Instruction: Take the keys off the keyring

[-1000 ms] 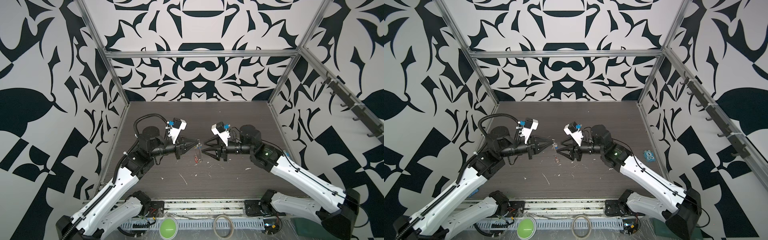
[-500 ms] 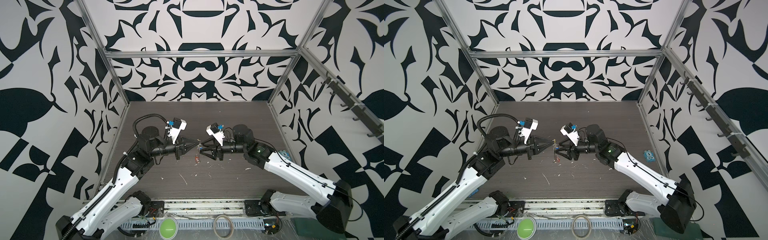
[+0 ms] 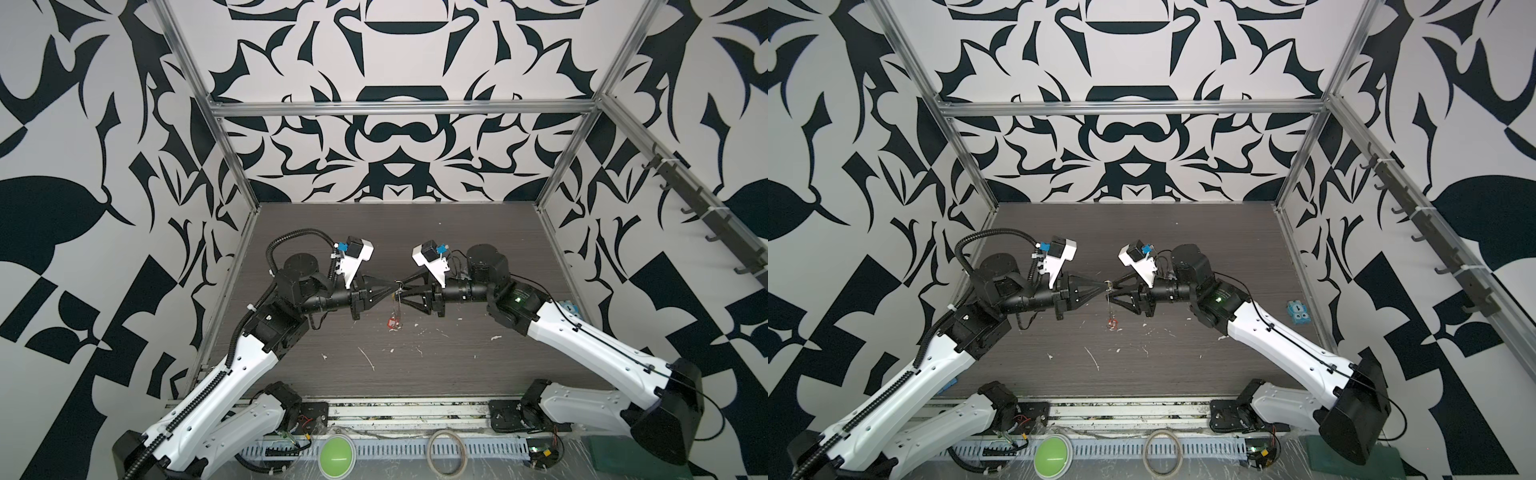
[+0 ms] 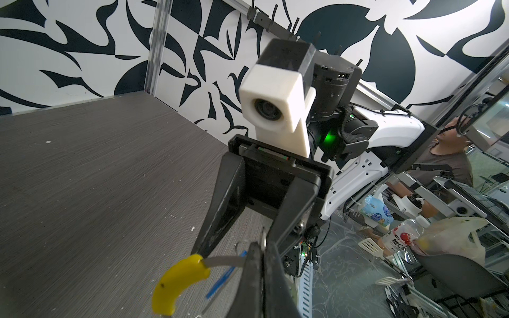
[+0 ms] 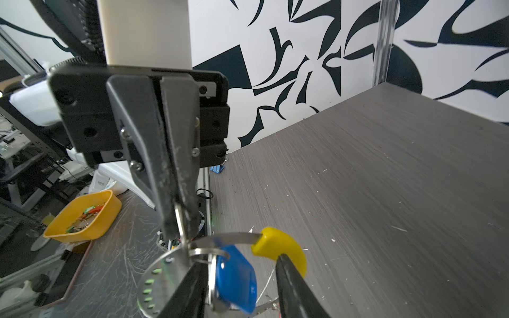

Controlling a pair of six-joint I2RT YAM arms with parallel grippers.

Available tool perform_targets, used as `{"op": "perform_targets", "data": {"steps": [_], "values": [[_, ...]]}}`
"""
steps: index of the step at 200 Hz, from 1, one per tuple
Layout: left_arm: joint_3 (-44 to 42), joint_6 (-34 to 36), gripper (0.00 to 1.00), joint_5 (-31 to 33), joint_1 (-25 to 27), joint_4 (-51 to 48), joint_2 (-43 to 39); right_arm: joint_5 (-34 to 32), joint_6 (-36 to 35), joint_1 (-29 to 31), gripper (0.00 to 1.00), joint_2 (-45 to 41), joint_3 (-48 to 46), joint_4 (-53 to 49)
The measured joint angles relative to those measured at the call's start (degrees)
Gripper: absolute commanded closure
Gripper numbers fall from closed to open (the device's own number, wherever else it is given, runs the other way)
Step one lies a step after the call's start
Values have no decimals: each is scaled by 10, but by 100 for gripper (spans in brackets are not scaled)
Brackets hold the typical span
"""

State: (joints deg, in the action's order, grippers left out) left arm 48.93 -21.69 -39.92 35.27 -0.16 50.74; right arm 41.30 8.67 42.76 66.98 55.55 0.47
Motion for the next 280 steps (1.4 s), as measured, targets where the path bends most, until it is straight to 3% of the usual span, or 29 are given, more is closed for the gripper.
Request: {"op": "perform_targets", "data": {"steps": [40,91,187,280], "values": [[-3,-4,100,5,0,6,0,14,-1,2,100,6,4,3],[-34,-33,100,16,-1,65,-4,19,2,12,100,19,10,3],[-133,-129,100,30,-3,274,-12,7,4,31,100,41,18,38],[-179,-190,100,37,-3,417,-14,4,60,37,100,24,-45,191]]}}
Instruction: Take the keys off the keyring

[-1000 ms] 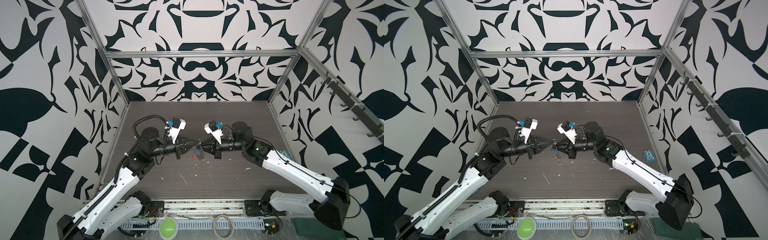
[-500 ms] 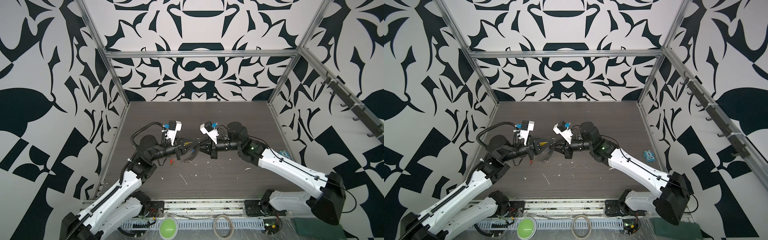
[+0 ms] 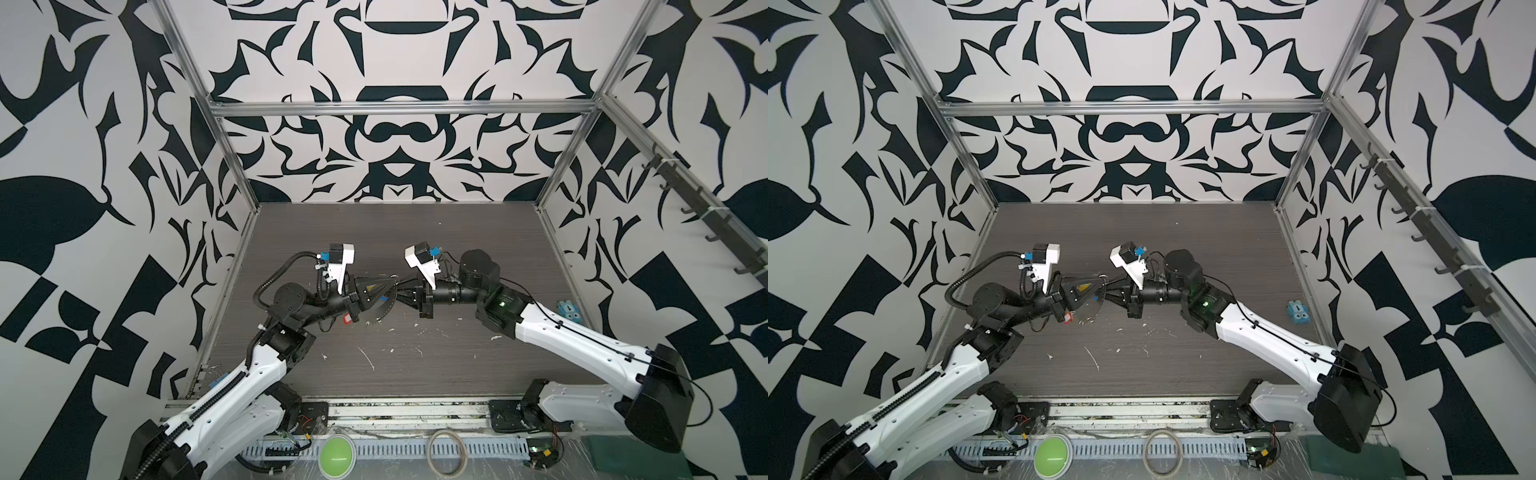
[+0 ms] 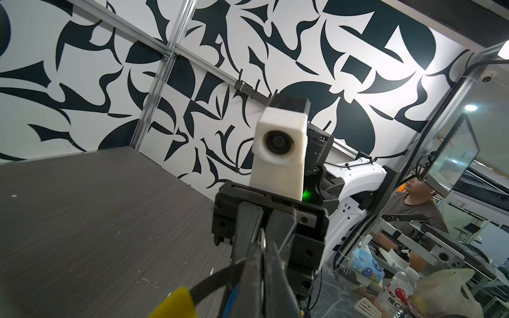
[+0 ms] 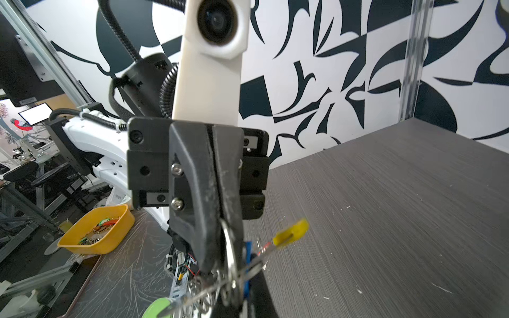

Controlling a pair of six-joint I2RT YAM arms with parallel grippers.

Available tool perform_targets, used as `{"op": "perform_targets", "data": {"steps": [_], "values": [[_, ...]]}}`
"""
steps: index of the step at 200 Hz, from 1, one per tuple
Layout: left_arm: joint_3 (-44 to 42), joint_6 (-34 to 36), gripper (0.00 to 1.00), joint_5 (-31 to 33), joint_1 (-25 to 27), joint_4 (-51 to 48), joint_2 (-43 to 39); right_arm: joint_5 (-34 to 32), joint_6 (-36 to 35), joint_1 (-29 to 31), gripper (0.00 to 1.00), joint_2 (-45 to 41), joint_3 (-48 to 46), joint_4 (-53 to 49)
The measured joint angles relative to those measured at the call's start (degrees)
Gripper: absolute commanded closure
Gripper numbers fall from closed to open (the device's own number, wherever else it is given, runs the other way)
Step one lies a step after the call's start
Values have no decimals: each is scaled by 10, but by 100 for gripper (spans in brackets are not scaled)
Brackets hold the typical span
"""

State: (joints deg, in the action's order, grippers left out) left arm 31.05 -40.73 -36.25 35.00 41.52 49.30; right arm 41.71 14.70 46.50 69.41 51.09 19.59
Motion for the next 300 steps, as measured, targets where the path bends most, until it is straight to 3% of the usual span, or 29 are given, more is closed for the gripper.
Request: {"op": "perform_targets", "data": {"steps": [59,113,140,206,300], "values": [[-14,-22,100,12,0,62,-4,12,40,6,100,16,-8,89],[-44,-64,100,29,-5,157,25,15,45,9,100,39,2,97],[-44,-72,100,31,-5,160,19,11,40,11,100,33,2,95],[-37,-12,100,46,2,-12,-85,-24,9,27,100,-43,-21,9],[24,53,100,21,4,-220,-104,-67,-22,28,100,-82,-22,-97]]}}
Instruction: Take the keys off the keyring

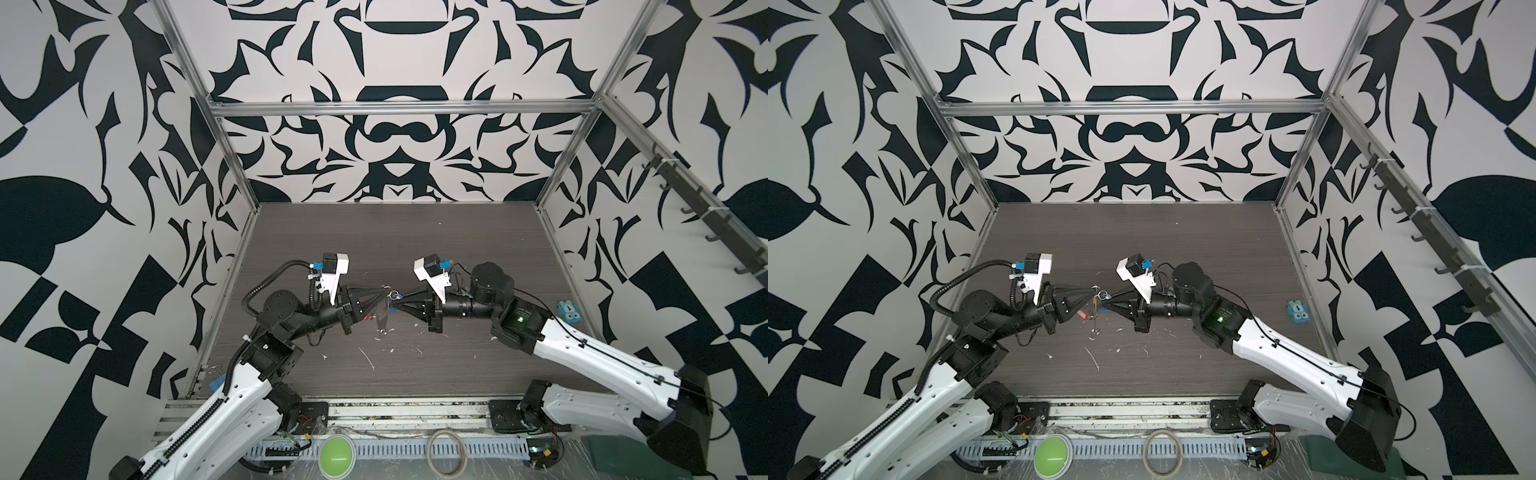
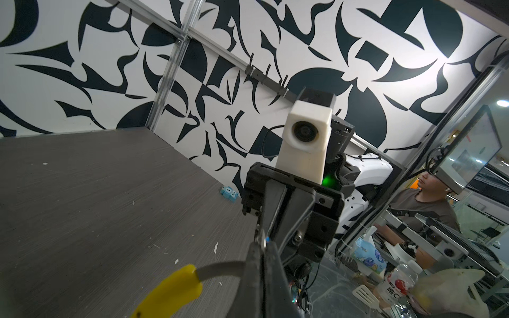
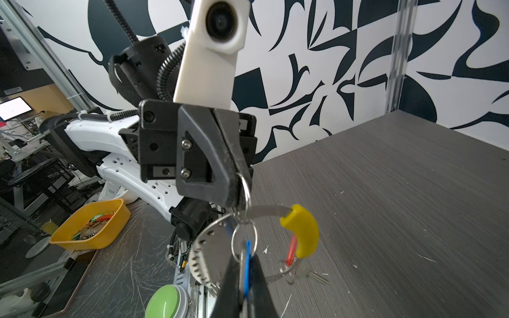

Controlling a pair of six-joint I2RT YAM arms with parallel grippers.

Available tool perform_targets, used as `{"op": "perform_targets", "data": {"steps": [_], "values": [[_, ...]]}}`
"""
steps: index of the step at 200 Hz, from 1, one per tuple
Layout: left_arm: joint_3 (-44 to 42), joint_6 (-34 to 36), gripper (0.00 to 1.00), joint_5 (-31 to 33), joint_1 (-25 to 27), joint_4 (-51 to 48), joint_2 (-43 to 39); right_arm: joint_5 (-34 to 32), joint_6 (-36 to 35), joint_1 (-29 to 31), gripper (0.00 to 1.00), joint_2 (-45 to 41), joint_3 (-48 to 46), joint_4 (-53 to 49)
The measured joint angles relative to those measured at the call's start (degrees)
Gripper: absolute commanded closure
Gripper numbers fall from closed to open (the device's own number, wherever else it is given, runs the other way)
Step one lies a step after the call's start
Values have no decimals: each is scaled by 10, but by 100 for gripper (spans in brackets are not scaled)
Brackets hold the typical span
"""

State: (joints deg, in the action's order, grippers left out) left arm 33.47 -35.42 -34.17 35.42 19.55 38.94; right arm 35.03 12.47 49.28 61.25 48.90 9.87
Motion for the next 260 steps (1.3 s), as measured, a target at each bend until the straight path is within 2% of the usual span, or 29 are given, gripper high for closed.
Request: {"op": "perform_targets", "data": {"steps": [68,82,92,104,136,141,149,200,260], "values": [[49,44,100,-16,0,-131,-3,-9,2,3,100,-8,0,-23],[54,49,100,-18,1,-146,-3,0,8,3,91,-7,0,-26],[61,53,100,-19,1,-160,-3,4,12,3,77,-5,0,-26],[73,59,100,-19,0,-174,-2,7,14,2,67,-5,-2,-30],[103,73,100,-19,-1,-203,-3,4,13,1,54,-10,-14,-47],[107,76,100,-20,-1,-209,-3,3,12,1,47,-14,-17,-53],[114,80,100,-21,-1,-220,-3,1,9,1,45,-20,-19,-62],[161,102,100,-49,-1,-284,18,-12,-10,0,41,-75,-16,-61],[162,104,100,-81,0,-301,30,-6,-5,0,34,-32,16,20]]}}
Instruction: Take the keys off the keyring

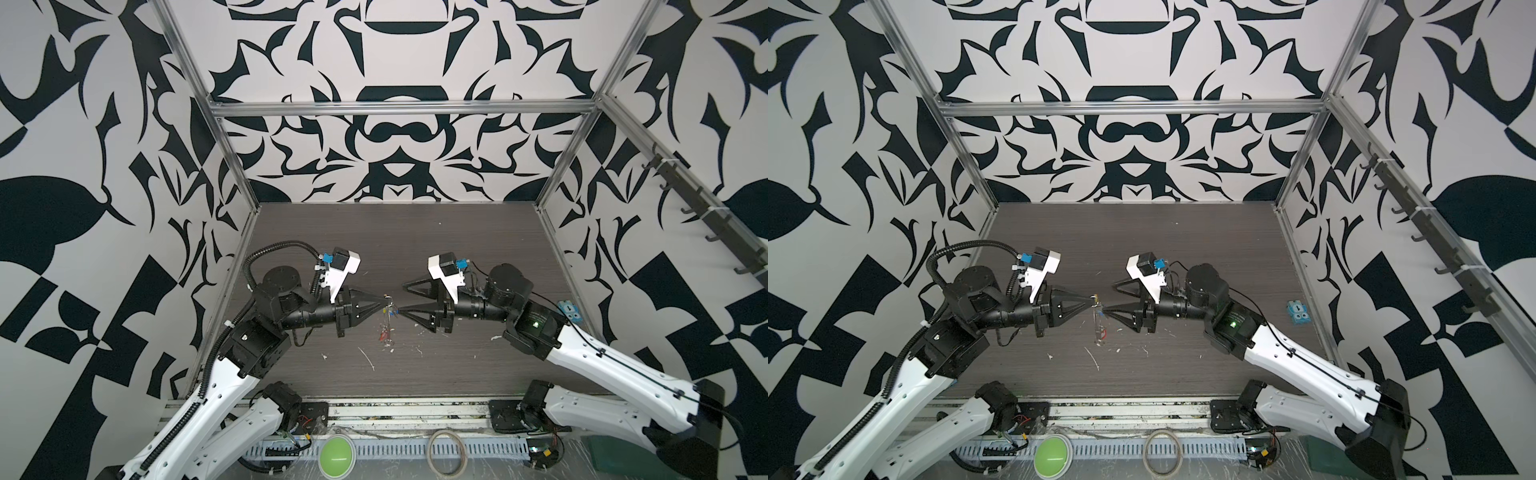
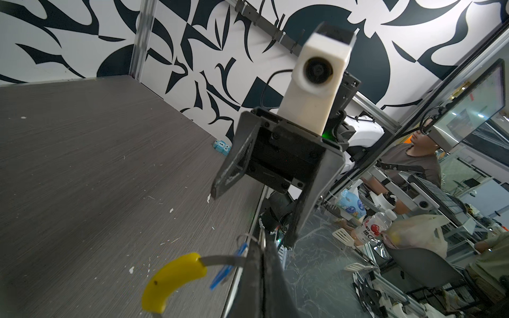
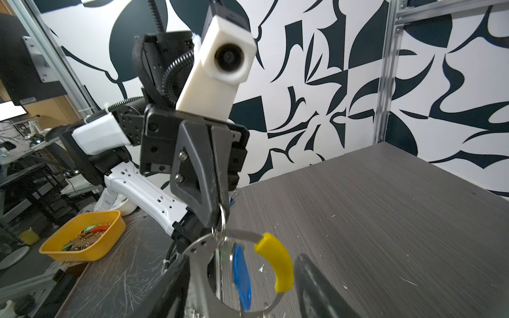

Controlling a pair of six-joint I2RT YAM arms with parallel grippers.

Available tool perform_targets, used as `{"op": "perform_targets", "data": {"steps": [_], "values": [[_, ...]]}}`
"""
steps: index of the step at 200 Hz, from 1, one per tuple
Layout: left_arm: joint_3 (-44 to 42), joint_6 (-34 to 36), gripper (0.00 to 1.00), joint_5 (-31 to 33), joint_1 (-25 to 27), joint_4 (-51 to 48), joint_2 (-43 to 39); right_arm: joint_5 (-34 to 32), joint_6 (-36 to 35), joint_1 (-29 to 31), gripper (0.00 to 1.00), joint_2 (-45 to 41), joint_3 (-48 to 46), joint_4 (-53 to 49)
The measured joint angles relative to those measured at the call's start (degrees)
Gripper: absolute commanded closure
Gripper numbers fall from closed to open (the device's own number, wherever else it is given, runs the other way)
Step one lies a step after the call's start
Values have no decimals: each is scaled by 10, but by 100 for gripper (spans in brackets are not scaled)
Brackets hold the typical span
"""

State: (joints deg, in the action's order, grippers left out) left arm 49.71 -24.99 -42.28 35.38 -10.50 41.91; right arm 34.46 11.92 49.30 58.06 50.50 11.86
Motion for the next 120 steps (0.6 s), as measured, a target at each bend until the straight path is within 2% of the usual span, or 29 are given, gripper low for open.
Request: {"op": "perform_targets", "data": {"steps": [38,52,87,120], "values": [[0,0,100,-13,0,-1,0,41,15,-1,33,36,25,33],[0,0,100,-16,0,-1,0,61,24,-1,35,46,28,43],[0,0,100,-17,0,-1,-1,100,47,-1,52,69,30,51],[0,0,100,-15,0,-1,-8,112,54,-2,63,71,30,52]]}}
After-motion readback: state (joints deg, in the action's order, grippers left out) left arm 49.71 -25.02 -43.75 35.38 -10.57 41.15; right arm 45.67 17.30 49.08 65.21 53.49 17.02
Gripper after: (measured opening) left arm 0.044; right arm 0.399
